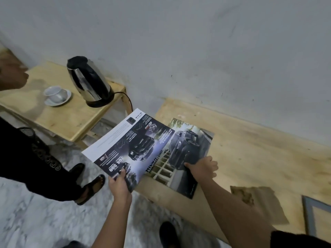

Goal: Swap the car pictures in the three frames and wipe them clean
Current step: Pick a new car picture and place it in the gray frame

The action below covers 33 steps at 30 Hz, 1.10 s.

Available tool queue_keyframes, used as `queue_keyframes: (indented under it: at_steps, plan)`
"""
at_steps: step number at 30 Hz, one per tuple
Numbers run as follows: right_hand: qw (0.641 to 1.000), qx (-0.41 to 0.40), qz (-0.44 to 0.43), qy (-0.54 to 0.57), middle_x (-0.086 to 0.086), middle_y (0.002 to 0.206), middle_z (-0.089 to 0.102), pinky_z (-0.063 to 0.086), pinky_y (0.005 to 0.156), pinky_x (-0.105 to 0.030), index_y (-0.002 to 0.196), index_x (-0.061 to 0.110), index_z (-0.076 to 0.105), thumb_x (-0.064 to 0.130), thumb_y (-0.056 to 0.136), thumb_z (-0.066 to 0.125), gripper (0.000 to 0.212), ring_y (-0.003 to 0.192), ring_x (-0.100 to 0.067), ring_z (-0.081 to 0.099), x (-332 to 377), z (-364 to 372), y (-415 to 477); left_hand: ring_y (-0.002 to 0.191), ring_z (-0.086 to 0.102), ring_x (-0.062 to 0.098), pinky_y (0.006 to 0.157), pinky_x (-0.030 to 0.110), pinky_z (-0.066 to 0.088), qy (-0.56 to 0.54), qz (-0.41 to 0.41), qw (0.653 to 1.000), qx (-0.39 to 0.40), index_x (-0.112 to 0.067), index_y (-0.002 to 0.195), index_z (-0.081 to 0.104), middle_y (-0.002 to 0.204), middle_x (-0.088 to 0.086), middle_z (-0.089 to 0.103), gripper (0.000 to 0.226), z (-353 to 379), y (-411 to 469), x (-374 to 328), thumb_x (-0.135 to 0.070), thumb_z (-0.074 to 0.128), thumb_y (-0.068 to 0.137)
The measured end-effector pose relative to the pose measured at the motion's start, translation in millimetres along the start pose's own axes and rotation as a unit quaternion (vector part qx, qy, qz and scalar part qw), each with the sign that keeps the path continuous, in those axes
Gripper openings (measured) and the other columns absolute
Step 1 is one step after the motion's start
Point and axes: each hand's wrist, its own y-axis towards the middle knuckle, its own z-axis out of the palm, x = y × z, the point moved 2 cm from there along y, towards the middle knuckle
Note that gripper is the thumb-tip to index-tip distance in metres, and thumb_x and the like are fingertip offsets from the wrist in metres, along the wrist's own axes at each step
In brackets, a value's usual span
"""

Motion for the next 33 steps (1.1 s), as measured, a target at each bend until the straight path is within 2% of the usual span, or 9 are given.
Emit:
queue_keyframes:
  at_steps: [3, 5, 9, 14, 18, 23, 26, 29, 33]
  plan:
    - [0.998, 0.021, 0.026, 0.057, -0.018, 0.123, 0.046, 0.046, 0.092, -0.042, 0.125, 0.0, 0.035, 0.047, 0.061, 0.083, 0.092, 0.112, -0.032, 0.048, 4, -2, -3, 0.099, 0.056, 0.022, 0.085, 0.032, 0.043, -0.022, 0.003, 0.999, -0.026, -0.005, 0.128, 0.05, 0.109, 0.009, 0.058, 0.039, -5, -6, 0, 0.003, 0.054, 0.089]
    - [0.987, 0.054, 0.139, 0.063, -0.015, 0.119, 0.052, 0.048, 0.092, -0.041, 0.121, 0.002, 0.039, 0.043, 0.056, 0.087, 0.091, 0.109, -0.031, 0.053, 2, 58, 0, 0.099, 0.056, 0.023, 0.087, 0.034, 0.045, 0.048, -0.026, 0.998, -0.045, -0.003, 0.127, 0.051, 0.108, 0.009, 0.057, 0.038, -28, 45, 25, 0.003, 0.055, 0.089]
    - [0.981, 0.085, 0.164, 0.061, -0.014, 0.122, 0.049, 0.045, 0.096, -0.039, 0.121, 0.004, 0.041, 0.041, 0.057, 0.088, 0.087, 0.115, -0.029, 0.049, -5, 54, -3, 0.101, 0.057, 0.025, 0.09, 0.035, 0.045, 0.08, -0.024, 0.996, -0.038, -0.003, 0.123, 0.053, 0.109, 0.011, 0.058, 0.035, -35, 39, 23, 0.001, 0.055, 0.089]
    - [0.989, 0.056, 0.133, 0.029, -0.018, 0.13, 0.042, 0.04, 0.098, -0.039, 0.125, 0.005, 0.035, 0.033, 0.067, 0.083, 0.08, 0.12, -0.032, 0.041, 3, 57, -3, 0.11, 0.057, 0.032, 0.099, 0.047, 0.045, 0.099, -0.036, 0.994, -0.036, -0.004, 0.125, 0.052, 0.121, 0.017, 0.059, 0.037, -33, 43, 26, -0.003, 0.058, 0.088]
    - [0.976, 0.082, 0.112, 0.169, -0.02, 0.122, 0.049, 0.049, 0.09, -0.044, 0.12, 0.004, 0.029, 0.012, 0.07, 0.081, 0.073, 0.109, -0.036, 0.053, -1, 61, -3, 0.111, 0.058, 0.035, 0.098, 0.05, 0.045, 0.085, -0.031, 0.995, -0.034, -0.005, 0.124, 0.051, 0.121, 0.02, 0.059, 0.036, -33, 49, 27, -0.003, 0.057, 0.088]
    - [0.967, 0.087, 0.11, 0.211, -0.018, 0.117, 0.055, 0.046, 0.077, -0.034, 0.122, -0.002, 0.039, 0.01, 0.073, 0.076, 0.063, 0.106, -0.034, 0.056, -9, 57, -3, 0.102, 0.057, 0.028, 0.094, 0.042, 0.046, 0.083, -0.017, 0.996, -0.025, -0.001, 0.126, 0.05, 0.116, 0.017, 0.058, 0.037, -31, 43, 26, 0.001, 0.054, 0.089]
    - [0.958, 0.099, 0.108, 0.245, -0.019, 0.115, 0.057, 0.045, 0.072, -0.034, 0.115, 0.0, 0.048, 0.008, 0.079, 0.065, 0.041, 0.092, -0.031, 0.054, -16, 54, 3, 0.107, 0.057, 0.03, 0.095, 0.043, 0.046, 0.096, -0.022, 0.995, -0.022, -0.002, 0.128, 0.048, 0.12, 0.017, 0.058, 0.039, -29, 42, 29, -0.002, 0.055, 0.089]
    - [0.958, 0.082, 0.085, 0.261, -0.018, 0.108, 0.056, 0.041, 0.07, -0.034, 0.106, 0.002, 0.046, 0.004, 0.083, 0.053, 0.024, 0.087, -0.029, 0.05, -31, 42, 11, 0.113, 0.056, 0.031, 0.098, 0.045, 0.046, 0.097, -0.034, 0.995, -0.009, -0.004, 0.131, 0.046, 0.124, 0.015, 0.057, 0.045, -19, 37, 32, -0.005, 0.058, 0.088]
    - [0.955, 0.04, 0.089, 0.279, -0.014, 0.099, 0.052, 0.038, 0.07, -0.034, 0.099, 0.005, 0.042, 0.002, 0.085, 0.048, 0.016, 0.086, -0.029, 0.048, -62, 15, 23, 0.105, 0.051, 0.021, 0.087, 0.031, 0.041, 0.12, -0.017, 0.992, 0.035, -0.007, 0.132, 0.046, 0.121, 0.009, 0.054, 0.045, 6, 22, 38, -0.003, 0.053, 0.088]
